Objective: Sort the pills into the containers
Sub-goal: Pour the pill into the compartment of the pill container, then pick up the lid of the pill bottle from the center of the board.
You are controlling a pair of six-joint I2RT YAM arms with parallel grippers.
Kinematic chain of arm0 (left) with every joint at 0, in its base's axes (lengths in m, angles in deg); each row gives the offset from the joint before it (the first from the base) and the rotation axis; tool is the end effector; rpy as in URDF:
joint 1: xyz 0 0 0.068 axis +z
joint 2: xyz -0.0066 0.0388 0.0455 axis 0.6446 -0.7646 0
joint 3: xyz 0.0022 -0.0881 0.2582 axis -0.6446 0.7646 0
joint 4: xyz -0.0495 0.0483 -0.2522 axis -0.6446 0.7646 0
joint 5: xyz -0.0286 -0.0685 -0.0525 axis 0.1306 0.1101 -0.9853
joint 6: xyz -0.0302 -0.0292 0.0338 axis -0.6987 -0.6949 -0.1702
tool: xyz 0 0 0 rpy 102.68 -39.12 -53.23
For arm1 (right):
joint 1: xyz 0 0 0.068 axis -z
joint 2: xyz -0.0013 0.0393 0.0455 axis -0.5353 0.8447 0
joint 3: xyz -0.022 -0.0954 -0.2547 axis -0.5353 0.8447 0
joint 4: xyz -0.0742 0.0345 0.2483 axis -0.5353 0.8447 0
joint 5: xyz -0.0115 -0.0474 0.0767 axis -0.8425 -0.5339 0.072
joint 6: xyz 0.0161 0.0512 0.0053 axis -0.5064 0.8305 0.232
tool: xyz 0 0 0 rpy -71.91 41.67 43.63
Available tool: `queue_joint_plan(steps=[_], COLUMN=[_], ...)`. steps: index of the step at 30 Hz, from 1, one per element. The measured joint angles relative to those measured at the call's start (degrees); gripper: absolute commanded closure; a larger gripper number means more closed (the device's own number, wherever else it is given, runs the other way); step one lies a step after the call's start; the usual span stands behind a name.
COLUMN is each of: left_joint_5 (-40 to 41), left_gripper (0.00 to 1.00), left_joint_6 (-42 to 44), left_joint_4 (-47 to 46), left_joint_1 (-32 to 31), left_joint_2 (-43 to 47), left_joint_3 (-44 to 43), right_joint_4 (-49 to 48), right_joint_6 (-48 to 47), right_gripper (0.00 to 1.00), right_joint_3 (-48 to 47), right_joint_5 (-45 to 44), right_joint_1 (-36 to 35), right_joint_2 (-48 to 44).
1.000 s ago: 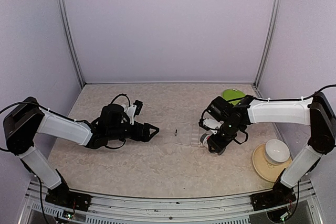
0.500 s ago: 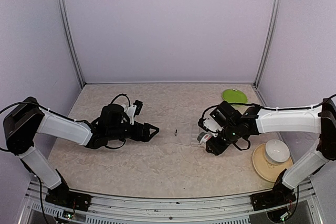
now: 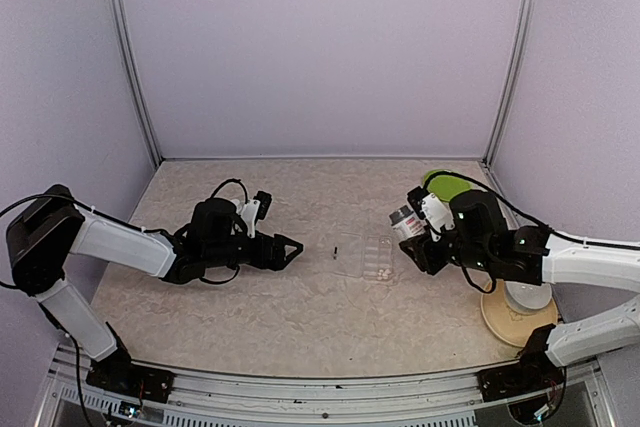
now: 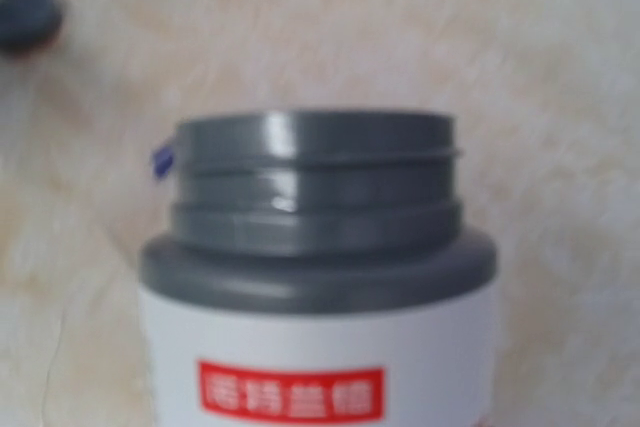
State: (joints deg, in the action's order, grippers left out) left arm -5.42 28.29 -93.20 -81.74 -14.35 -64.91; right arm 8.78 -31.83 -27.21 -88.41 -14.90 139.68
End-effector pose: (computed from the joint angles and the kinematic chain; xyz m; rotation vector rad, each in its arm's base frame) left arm 0.2343 -0.2163 0.1634 0.4662 2.0889 -0.8645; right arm 0.1704 0.1738 0.2357 -0.6419 2.0942 0.3133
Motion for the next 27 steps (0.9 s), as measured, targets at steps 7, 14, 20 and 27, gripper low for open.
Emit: queue_joint_plan(steps=[7,14,20,27], left_joint_5=[1.0,3.2,6.0,8.9], left_gripper=[0.01,0.01,0.01,0.01], left_joint_6=[0.3,1.7,2.6,2.9], left_joint_4=[0.1,0.4,2.6,8.8], left_joint_1=[0.0,0.4,1.0,1.1], left_joint_2=[0.0,-0.9,-4.1,-6.5], left_joint_3=[0.0,0.0,-1.2,-6.6], right_joint_4=[-11.6,-28.1,-36.6,-40.0], right_joint_6=[-0.8,-5.3,-9.9,-13.7], right_gripper=[0.84,0.84,0.84,0.84], right_joint_3=[7.7,17.4,18.9,19.1], right_joint_5=[-3.8,-6.3,-9.9,-13.1], right_joint_1=[0.0,-0.3,-0.3,-0.3], right_joint_2=[-8.2,-17.2,-18.8,-18.7])
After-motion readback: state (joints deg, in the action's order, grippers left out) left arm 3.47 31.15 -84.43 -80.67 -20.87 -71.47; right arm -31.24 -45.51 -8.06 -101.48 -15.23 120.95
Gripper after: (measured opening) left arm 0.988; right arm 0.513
